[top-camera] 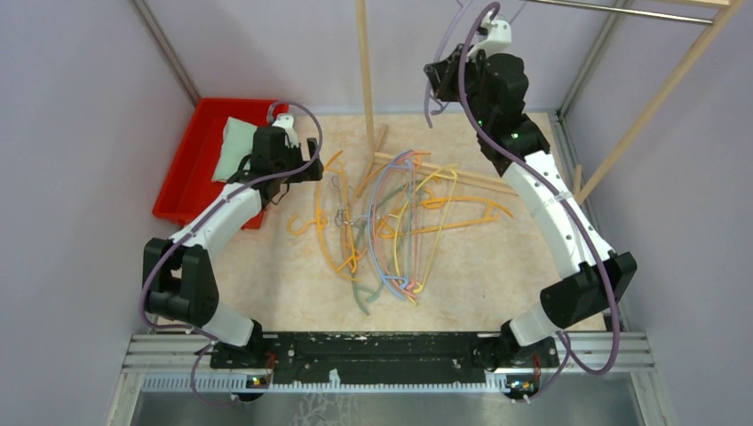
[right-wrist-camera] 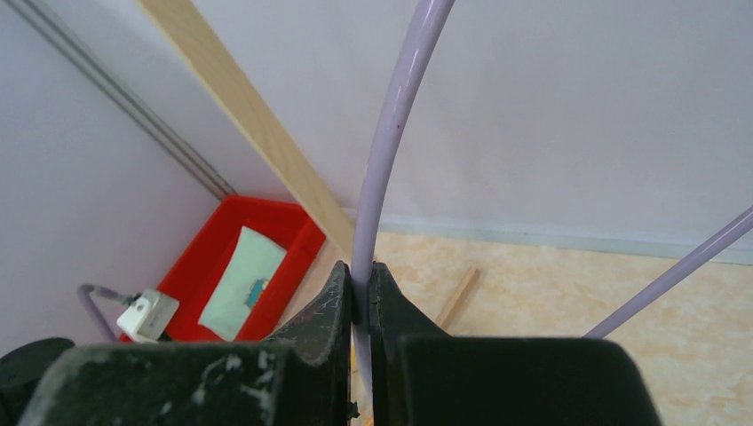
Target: Organize the hangers
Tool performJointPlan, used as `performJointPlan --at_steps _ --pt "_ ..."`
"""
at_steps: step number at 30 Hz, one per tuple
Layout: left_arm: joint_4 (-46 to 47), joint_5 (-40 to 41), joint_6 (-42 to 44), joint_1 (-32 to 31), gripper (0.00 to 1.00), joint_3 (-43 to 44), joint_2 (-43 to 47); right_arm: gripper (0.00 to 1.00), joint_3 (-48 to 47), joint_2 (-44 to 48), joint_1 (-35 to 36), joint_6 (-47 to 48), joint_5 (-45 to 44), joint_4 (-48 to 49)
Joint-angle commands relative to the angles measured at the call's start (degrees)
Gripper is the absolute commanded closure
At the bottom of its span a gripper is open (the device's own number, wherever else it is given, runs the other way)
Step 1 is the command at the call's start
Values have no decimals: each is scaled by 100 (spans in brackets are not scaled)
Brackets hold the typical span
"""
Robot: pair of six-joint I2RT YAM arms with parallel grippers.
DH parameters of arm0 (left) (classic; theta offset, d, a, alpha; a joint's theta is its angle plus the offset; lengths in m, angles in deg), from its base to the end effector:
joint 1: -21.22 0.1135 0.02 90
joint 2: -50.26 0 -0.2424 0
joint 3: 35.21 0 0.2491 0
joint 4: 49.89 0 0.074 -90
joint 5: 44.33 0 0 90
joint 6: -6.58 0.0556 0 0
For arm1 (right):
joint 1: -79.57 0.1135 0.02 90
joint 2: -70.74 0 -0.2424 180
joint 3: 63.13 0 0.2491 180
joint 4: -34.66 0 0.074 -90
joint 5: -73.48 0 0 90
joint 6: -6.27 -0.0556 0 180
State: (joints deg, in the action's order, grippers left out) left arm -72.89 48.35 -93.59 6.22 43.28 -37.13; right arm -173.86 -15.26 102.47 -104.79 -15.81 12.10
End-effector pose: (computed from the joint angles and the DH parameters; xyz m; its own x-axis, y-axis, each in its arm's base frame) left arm 0.3533 -0.0920 0.2487 -0.5413 -0.0376 -0.8400 0.1266 0.9840 -0.1256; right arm 0.3303 0.1403 0.4644 -0.1114 0.3430 -0.9327 -0.3863 0.8498 0.3586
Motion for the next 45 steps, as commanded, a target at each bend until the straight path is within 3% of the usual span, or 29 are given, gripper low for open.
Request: performJointPlan --at_steps 1,22,33,45 --pt "7 191 118 15 0 -81 161 100 -511 -140 -395 -206 -60 373" --pt "44 233 95 15 0 -93 16 100 832 361 -843 -240 -125 297" --pt "35 239 103 17 0 -80 30 100 964 468 -1269 -576 -77 114" --pt "34 125 70 15 0 40 -130 100 1791 1476 -1698 -786 -395 -369"
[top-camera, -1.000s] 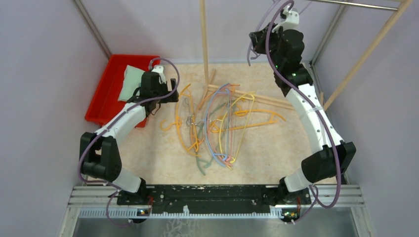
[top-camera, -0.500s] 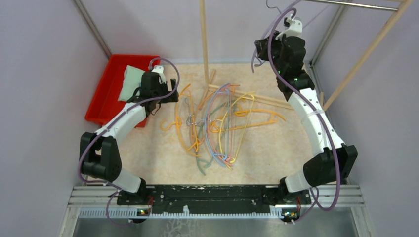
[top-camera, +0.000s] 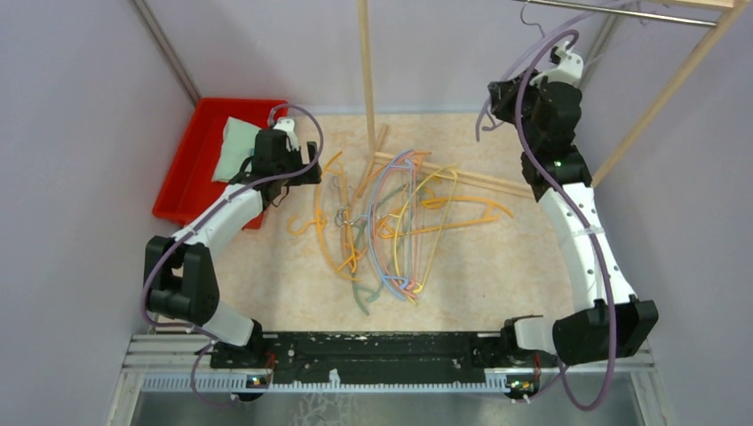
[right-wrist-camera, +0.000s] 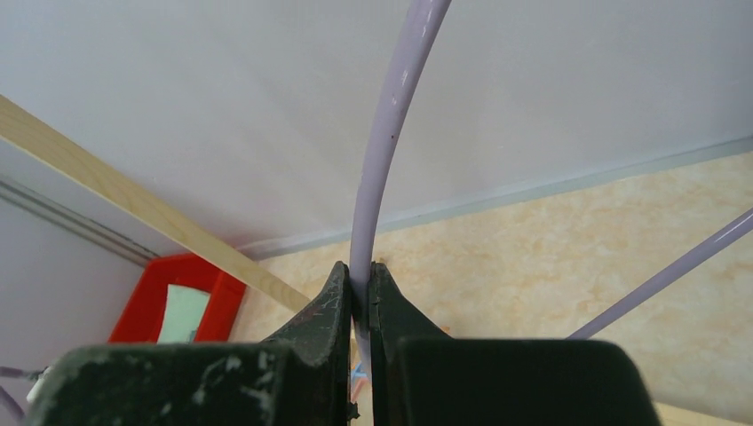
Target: Organize the hangers
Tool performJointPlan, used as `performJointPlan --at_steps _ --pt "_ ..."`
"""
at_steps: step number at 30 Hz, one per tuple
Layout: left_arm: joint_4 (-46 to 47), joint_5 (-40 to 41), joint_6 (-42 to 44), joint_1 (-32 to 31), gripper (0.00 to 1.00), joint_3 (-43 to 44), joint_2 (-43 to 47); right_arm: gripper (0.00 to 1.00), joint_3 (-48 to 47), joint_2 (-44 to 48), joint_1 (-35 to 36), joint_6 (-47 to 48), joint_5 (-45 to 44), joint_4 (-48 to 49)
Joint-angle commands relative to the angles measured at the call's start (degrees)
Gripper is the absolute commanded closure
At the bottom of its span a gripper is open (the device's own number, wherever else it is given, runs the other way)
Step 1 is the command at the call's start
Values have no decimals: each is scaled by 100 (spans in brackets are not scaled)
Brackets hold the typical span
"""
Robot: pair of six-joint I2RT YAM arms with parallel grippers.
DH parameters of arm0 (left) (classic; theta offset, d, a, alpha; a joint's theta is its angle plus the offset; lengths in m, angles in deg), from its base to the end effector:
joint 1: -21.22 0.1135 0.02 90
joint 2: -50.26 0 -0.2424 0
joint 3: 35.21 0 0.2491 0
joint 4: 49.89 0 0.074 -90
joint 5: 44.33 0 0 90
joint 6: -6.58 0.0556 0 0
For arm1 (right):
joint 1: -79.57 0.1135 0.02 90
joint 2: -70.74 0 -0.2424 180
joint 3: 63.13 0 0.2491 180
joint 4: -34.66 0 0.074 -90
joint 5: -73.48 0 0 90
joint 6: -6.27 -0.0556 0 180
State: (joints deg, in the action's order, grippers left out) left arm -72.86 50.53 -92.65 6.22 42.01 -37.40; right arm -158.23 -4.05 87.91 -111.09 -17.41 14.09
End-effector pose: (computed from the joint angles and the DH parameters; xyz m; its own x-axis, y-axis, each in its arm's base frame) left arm 0.3519 -0.0894 0.2393 -0.5554 -0.0166 -0.8314 0.1018 0.9909 -0.0878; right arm 0.3164 0.0455 0.4333 -0.0636 0.4551 -0.8882 -0.1131 0.8809 0.4595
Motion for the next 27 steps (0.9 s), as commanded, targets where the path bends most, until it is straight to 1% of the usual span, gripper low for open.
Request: performJointPlan --at_steps 1,9,10,13,16,17,19,21,22,24,27 --pt "29 -127 -32 15 0 188 -117 100 281 452 -290 -154 -237 -663" --pt "29 -283 -65 15 0 325 -208 100 541 845 -606 -88 -489 -1151" --pt "26 -284 -61 15 0 337 -207 98 528 863 -633 -61 -571 -1226" --pt "29 -293 -61 15 0 325 -199 90 467 893 -728 -14 -794 -1387" --pt "33 -289 -48 15 0 298 -186 87 357 874 -798 18 -1055 -1533" --pt "34 -284 -44 15 0 297 -176 79 318 868 -810 23 -1172 -1604" --pt "33 -280 -11 15 0 284 -158 60 271 871 -833 -29 -1289 -1718" --pt "33 -261 45 15 0 271 -140 44 274 911 -833 -59 -1285 -1778" --pt "31 -246 71 15 0 264 -138 38 274 938 -834 -92 -1255 -1807" --pt "33 -180 113 15 0 270 -129 30 253 1014 -834 -129 -1201 -1872" --pt "53 -170 124 15 0 271 -121 21 172 1156 -834 -140 -1258 -1999"
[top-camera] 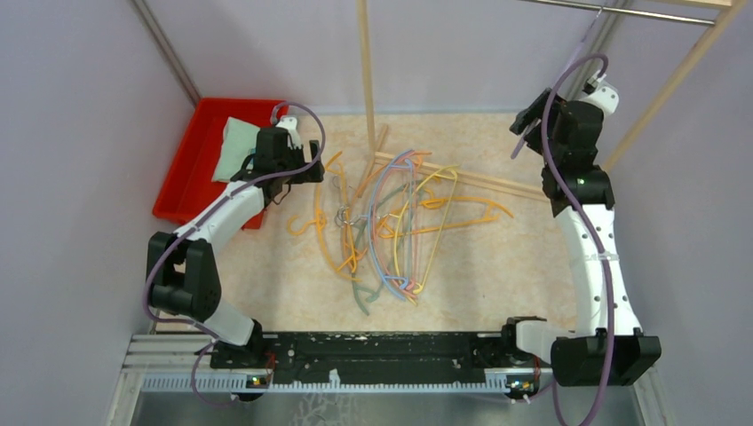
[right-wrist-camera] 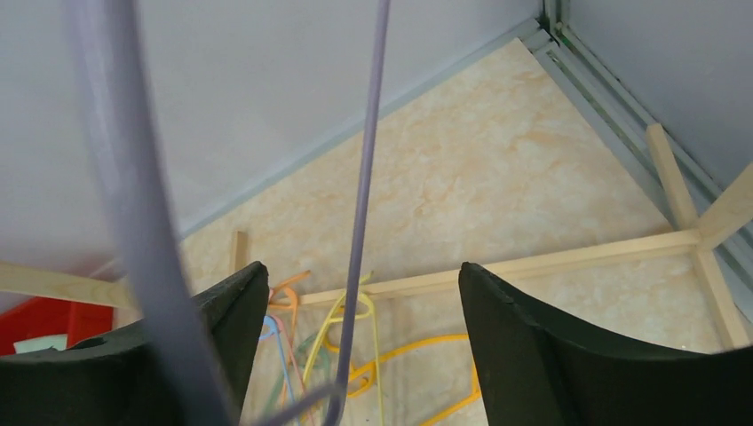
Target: Organize the hangers
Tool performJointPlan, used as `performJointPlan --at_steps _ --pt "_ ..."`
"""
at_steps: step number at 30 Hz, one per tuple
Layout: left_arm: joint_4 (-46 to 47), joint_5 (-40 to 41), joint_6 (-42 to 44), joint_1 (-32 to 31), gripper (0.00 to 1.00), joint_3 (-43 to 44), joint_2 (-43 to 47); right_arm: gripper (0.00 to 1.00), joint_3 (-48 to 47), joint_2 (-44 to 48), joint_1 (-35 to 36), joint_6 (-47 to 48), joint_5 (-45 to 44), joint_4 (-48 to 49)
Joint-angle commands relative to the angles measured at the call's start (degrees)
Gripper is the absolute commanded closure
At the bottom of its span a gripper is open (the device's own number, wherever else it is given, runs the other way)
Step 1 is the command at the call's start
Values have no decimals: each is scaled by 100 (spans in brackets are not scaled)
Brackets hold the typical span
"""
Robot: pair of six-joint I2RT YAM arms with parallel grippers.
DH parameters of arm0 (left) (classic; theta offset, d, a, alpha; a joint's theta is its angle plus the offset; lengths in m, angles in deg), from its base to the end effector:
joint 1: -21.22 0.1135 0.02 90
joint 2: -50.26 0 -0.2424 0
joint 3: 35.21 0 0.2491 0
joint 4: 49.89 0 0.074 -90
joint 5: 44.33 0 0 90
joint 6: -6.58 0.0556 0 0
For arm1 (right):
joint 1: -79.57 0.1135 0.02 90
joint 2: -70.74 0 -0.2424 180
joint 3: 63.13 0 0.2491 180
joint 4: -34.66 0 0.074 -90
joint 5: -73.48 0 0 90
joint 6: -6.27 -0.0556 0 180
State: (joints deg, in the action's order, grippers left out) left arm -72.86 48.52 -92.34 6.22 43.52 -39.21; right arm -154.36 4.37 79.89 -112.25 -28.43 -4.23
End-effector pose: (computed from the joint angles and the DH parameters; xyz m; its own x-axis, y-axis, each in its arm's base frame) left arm 0.3583 -0.0932 0.2376 -0.5635 -0.0093 -0.8261 0.1328 0.9859 -0.1017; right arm 0.2735 -0.0099 0.4092 -0.1200 0.4665 -0.8763 0.2869 0.8614 0.4193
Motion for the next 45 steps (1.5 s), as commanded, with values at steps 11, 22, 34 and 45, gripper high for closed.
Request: performJointPlan --at_steps 11,22,34,45 --pt "123 -35 71 20 0 387 -134 5 -1129 1138 -31 659 -537 -738" --pt "237 -189 -126 15 0 403 -373 3 -1236 1733 -27 1819 660 294" --pt "278 -106 -80 15 0 386 -537 26 -1279 345 1421 1777 2740 -361" --pt "332 -32 -205 20 0 219 -573 53 -1 -1488 3936 1866 1707 -390"
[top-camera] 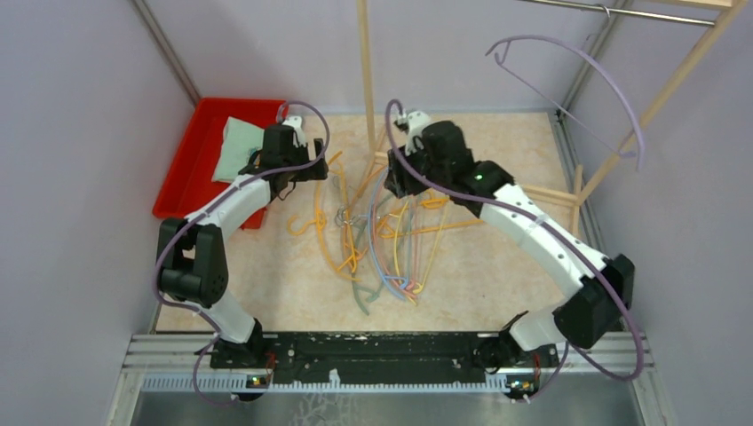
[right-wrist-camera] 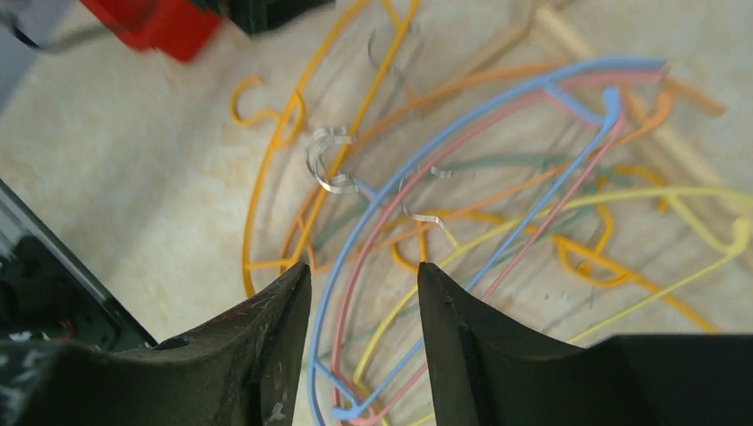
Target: Organize the hangers
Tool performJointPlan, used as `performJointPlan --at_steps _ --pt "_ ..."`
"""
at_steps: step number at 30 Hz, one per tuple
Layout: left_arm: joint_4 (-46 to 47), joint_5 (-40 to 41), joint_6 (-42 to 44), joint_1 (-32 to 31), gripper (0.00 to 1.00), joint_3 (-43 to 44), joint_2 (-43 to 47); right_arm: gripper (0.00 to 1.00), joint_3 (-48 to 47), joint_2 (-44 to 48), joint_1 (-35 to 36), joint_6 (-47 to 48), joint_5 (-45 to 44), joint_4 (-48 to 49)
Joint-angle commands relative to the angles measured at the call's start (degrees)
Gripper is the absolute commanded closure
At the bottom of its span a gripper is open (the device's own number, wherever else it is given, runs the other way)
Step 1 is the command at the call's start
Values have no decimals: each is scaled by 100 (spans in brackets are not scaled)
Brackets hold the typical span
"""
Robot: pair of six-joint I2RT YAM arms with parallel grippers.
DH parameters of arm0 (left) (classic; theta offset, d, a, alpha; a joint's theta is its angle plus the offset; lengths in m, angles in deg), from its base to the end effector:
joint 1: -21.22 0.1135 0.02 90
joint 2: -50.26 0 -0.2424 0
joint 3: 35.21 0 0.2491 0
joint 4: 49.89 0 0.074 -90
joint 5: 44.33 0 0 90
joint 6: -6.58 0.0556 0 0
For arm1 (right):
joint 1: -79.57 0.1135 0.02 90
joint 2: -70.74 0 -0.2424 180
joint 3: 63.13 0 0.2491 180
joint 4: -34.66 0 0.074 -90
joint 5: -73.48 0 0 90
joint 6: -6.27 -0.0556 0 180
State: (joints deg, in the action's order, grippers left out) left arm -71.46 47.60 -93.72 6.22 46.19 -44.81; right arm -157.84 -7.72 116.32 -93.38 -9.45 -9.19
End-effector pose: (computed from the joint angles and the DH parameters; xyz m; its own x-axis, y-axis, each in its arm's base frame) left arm 0.3765 -0.0989 0.2213 -0.5899 -0.0270 -0.8071 0.1287 0.9835 -0.1269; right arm 0.2564 0.2000 0.3609 -0.4801 -0.1509 -0.8641 -0.6093 0.7660 0.2048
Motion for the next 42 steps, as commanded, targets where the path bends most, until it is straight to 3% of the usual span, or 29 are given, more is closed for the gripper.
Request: performJointPlan --at_steps 1,7,15,24,42 --pt "198 88 -68 16 0 -98 2 53 472 -394 376 -13 -139 127" --pt "195 370 -43 66 0 -435 138 55 968 -981 933 -85 156 406" --pt "222 334 -159 253 0 -793 427 57 1080 -1575 1654 -481 -138 665" --pt "108 399 -152 261 0 -997 668 57 1422 -1882 1673 -718 -758 620" --pt "158 353 -305 261 0 -1123 520 59 1806 -2042 1675 -731 -565 765"
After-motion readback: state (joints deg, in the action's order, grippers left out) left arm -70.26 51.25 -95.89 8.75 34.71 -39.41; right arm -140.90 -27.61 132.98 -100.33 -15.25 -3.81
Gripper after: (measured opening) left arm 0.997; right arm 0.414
